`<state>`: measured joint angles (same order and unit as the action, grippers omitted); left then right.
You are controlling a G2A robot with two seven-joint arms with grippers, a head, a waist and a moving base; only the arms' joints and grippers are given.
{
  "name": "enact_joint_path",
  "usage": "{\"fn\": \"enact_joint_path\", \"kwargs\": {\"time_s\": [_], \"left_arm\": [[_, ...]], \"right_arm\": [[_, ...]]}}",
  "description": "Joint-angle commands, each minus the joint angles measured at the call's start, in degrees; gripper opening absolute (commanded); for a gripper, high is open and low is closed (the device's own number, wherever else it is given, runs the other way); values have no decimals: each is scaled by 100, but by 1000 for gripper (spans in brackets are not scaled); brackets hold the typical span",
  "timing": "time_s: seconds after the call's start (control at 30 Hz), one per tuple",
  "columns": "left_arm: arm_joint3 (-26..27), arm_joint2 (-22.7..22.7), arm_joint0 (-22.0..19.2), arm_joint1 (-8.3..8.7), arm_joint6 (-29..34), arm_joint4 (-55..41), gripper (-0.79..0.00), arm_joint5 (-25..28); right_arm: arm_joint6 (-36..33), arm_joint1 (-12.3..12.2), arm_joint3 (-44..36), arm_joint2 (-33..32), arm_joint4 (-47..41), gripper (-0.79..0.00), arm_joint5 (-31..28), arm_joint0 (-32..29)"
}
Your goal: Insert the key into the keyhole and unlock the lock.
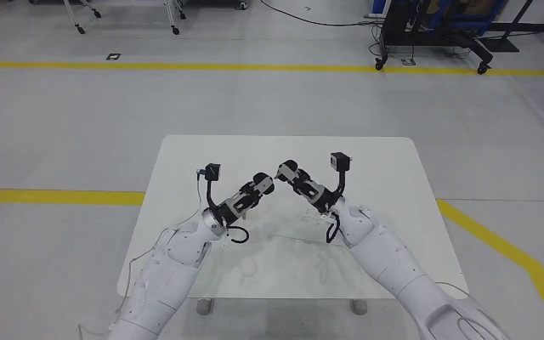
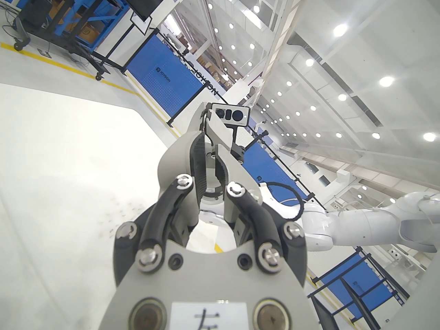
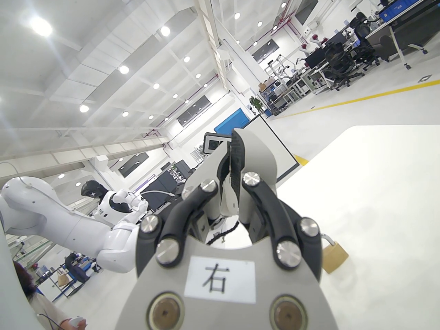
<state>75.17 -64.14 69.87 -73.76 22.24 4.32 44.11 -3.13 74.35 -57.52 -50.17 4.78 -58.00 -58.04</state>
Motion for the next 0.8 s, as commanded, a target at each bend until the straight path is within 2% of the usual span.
{"fn": "enact_joint_path", "kwargs": {"time_s": [0.0,0.07,0.27,0.33,0.43,0.77], "left_arm": [[-2,2,-4,2,2,8,-723,-14],[-6,11,-6,3,16,-5,-708,-19],[-23,34,-25,5,45,-54,-594,-30],[-30,34,-31,7,50,-62,-585,-27],[-37,37,-34,10,57,-87,-603,-21],[-57,70,-56,12,79,-123,-745,-26]], "right_arm": [[-27,5,-3,-6,-19,-785,0,0],[-57,11,-3,-11,-29,-785,0,-1],[-147,35,-3,-16,-109,-785,0,4],[-179,42,7,-20,-112,-785,0,12],[-220,57,32,-16,-125,-785,0,18],[-365,96,75,-28,-189,-785,0,33]]}}
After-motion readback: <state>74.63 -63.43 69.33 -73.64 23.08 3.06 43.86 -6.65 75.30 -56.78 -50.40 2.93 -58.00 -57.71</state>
